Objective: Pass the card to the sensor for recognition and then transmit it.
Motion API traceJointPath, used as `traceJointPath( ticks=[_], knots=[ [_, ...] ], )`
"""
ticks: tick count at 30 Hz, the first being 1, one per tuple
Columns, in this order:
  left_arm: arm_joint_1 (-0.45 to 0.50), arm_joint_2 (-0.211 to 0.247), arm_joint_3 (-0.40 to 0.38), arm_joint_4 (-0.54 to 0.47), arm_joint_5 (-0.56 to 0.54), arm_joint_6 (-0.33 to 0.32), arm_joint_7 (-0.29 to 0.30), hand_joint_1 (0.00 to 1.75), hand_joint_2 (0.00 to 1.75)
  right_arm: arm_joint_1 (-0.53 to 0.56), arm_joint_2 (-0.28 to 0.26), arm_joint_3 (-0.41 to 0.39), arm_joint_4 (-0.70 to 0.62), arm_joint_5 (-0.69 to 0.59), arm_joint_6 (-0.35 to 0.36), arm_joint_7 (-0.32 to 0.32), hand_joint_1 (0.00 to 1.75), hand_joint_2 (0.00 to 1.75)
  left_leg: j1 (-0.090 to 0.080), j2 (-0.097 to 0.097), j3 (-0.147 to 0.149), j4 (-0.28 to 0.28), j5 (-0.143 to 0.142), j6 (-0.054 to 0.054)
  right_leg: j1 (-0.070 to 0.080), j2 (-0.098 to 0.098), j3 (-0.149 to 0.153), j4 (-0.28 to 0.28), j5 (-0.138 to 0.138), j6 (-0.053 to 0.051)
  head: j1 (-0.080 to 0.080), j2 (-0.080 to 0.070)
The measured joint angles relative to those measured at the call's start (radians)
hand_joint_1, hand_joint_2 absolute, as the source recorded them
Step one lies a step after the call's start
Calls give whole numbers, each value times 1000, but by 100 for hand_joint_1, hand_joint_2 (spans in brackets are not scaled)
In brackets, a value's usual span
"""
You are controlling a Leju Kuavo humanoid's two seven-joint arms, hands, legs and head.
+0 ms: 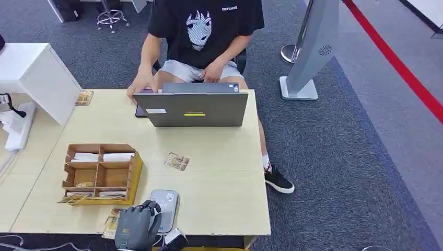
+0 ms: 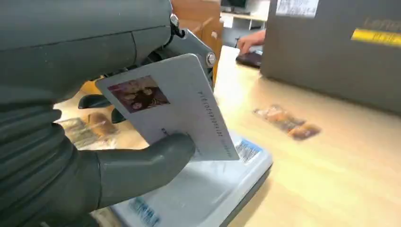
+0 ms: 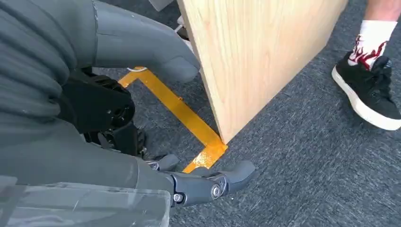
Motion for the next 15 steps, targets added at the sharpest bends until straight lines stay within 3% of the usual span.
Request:
traceJointPath(
  ticks=[10, 12, 15],
  knots=[
    [-33, -1, 47, 67, -4, 19, -11, 175, 175, -1, 2, -10, 0, 6, 10, 0, 0, 175, 0, 0, 3, 0, 0, 0, 0, 0, 3, 0, 0, 0, 0, 0],
    [-32, -5, 60, 67, 40, 35, -43, 175, 175, -1, 2, -18, 0, 5, 13, 0, 0, 175, 0, 0, 3, 0, 0, 0, 0, 0, 3, 0, 0, 0, 0, 0],
    [-12, -7, 68, 28, 203, 68, -132, 175, 175, -1, 3, -28, 0, 6, 16, -2, 0, 175, 0, 0, 2, 0, 0, 0, 0, 0, 2, 0, 0, 0, 0, 0]
  ],
)
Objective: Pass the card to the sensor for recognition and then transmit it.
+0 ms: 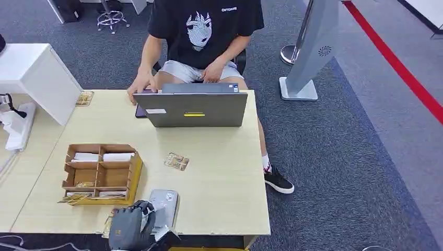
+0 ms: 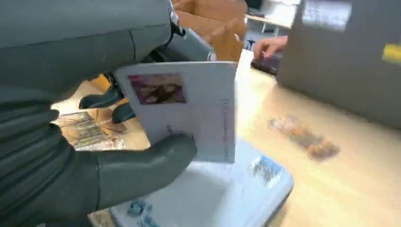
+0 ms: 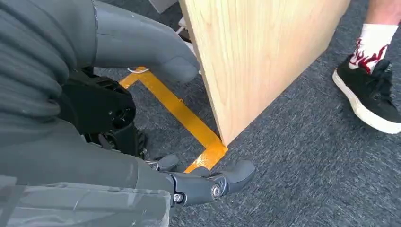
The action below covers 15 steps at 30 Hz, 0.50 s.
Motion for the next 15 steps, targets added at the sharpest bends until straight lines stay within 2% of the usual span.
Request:
traceJointPath(
  ticks=[3, 6, 10, 15],
  knots=[
    [41, -6, 2, -123, 191, 20, -110, 175, 175, 1, 3, -14, 0, 3, 0, -1, 0, 175, 0, 0, -1, 0, 0, 0, 0, 0, -1, 0, 0, 0, 0, 0],
    [75, -14, 19, -271, 318, 8, -174, 175, 175, 1, 6, -21, 0, 9, 4, 2, 0, 175, 0, 0, -1, 0, 0, 0, 0, 0, -1, 0, 0, 0, 0, 0],
    [91, -22, 46, -430, 324, -11, -201, 175, 175, 0, 8, -21, -1, 32, 25, 2, 0, 175, 0, -1, -1, 0, 0, 0, 0, 0, -1, 0, -1, 0, 0, 0],
    [55, -19, 68, -537, 225, -19, -188, 175, 175, -2, 8, -21, -1, 63, 47, 3, 0, 175, 0, 0, -1, 0, 0, 0, 0, 0, -1, 0, 0, 0, 0, 0]
  ],
)
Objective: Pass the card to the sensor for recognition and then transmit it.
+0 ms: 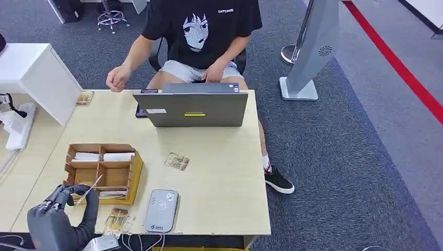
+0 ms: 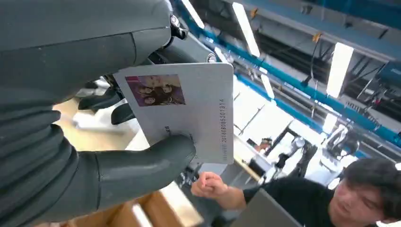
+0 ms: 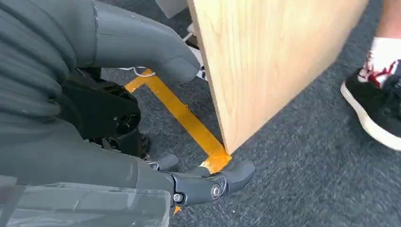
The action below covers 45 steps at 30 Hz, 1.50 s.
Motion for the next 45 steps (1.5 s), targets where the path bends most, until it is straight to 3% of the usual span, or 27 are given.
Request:
traceJointPath(
  ticks=[12, 14, 15, 17, 18, 21, 25, 30, 36, 37, 45],
  knots=[
    [-58, 13, 26, -64, -39, 9, 29, 175, 175, -3, 0, 1, 0, 15, 8, 1, 0, 175, 0, 0, 0, 0, 0, 0, 0, 0, 0, 0, 0, 0, -1, 0],
    [-81, 18, 44, -64, -65, -12, 80, 175, 175, -4, 0, 3, 0, 33, 11, 13, 0, 175, 0, 0, 0, 0, 0, 0, 0, 0, -1, 0, 0, 0, -1, 0],
    [-109, 28, 59, -59, -92, -57, 132, 175, 175, -5, 0, 5, 0, 41, 13, 20, 0, 175, 0, -1, 0, 0, 0, 0, 0, -1, 0, 0, 0, 0, -1, 0],
    [-199, 81, 88, 4, -145, -171, 229, 175, 175, -11, 0, 12, 0, 65, 18, 35, 0, 175, 0, -4, 0, 0, 2, -1, 0, -4, 0, 0, 0, 0, 0, 0],
    [-246, 126, 100, 54, -175, -192, 251, 175, 175, -18, 0, 17, 0, 75, 20, 42, 0, 175, 0, -3, 0, 0, 3, -3, 0, -4, 0, 0, 2, -2, -1, 0],
    [-394, 240, 139, 232, -252, -190, 299, 175, 175, -36, 0, 37, 1, 101, 20, 62, 0, 175, 2, -2, -1, 0, 7, -7, 1, -2, -2, 1, 5, -6, -1, 0],
    [-558, 334, 163, 423, -354, -188, 375, 175, 175, -52, 0, 60, 2, 121, 10, 78, 0, 175, 4, -2, -2, 0, 10, -7, 3, -3, -3, 2, 7, -7, -1, 0],
    [-653, 371, 163, 524, -434, -187, 431, 175, 175, -59, 0, 77, 3, 132, 6, 85, 0, 175, 4, -4, -3, 0, 10, -7, 3, -4, -3, 1, 7, -7, 0, 0],
    [-723, 365, 143, 565, -491, -183, 470, 175, 175, -67, 0, 84, 5, 138, 2, 87, 0, 175, 3, -5, -4, 0, 10, -7, 3, -4, -3, 1, 8, -6, 0, 0],
    [-728, 363, 143, 567, -490, -180, 471, 0, 175, -68, 0, 84, 5, 138, 0, 87, 0, 175, 3, -4, -4, 0, 10, -7, 3, -4, -3, 1, 8, -6, 0, 0],
    [-728, 349, 142, 556, -407, -177, 458, 0, 175, -67, 0, 84, 7, 133, -2, 86, 0, 175, 3, 0, -4, 0, 10, -7, 3, 0, -5, 1, 8, -5, -1, 0]
  ],
)
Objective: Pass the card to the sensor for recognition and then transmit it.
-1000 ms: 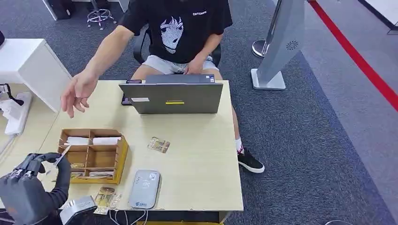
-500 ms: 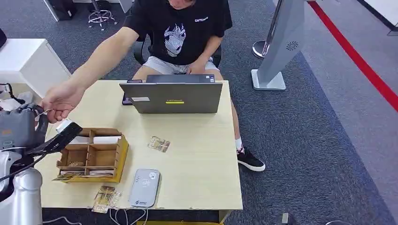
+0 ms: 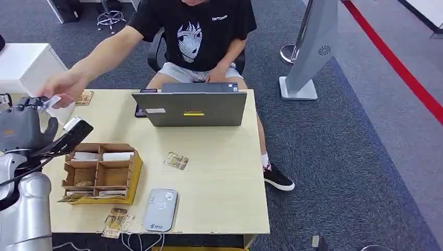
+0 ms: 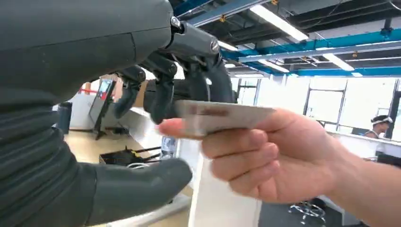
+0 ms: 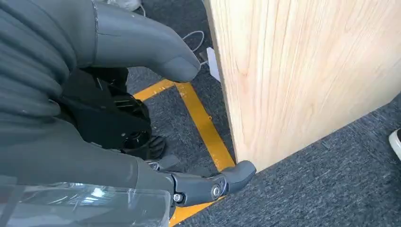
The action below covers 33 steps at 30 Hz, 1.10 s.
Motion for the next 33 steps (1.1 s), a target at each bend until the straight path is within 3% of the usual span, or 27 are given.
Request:
traceJointPath(
  ticks=[9, 13, 18, 22, 26, 33],
  knots=[
    [11, -3, 0, -20, 38, 0, -20, 0, 175, 0, 0, 0, 0, -3, 0, -2, 0, 175, 0, 0, 0, 0, 0, 0, 0, 0, 0, 0, 0, 0, 0, 0],
    [123, -35, 0, -179, 136, 3, -102, 0, 175, 10, 0, -2, 0, -13, 0, -14, 0, 175, 0, 0, -1, 0, 0, 0, 0, 0, -1, 0, 0, 0, 0, 0],
    [226, -37, 0, -272, 101, -11, -159, 0, 175, 16, 0, -5, 0, -24, 1, -24, 0, 175, -1, 1, -1, 0, -2, 1, -1, 2, -1, 0, 0, 0, 0, 0],
    [400, 30, -24, -324, 82, -21, -167, 0, 175, 33, -2, -18, 0, -39, 12, -49, 0, 175, 0, 5, 0, -1, -4, -1, 0, 6, -2, 0, -2, 0, 0, 0],
    [579, 93, -32, -359, -19, 19, -146, 0, 175, 48, -4, -35, 0, -45, 11, -62, 0, 175, 1, 6, 0, -1, -5, 0, 0, 7, -3, 0, -4, -1, 0, 0],
    [700, 139, -34, -379, -34, 21, -127, 0, 175, 57, -4, -50, 0, -48, 11, -66, 0, 175, 1, 5, 0, -1, -5, 0, 0, 5, -2, 0, -4, -1, 0, 0]
  ],
)
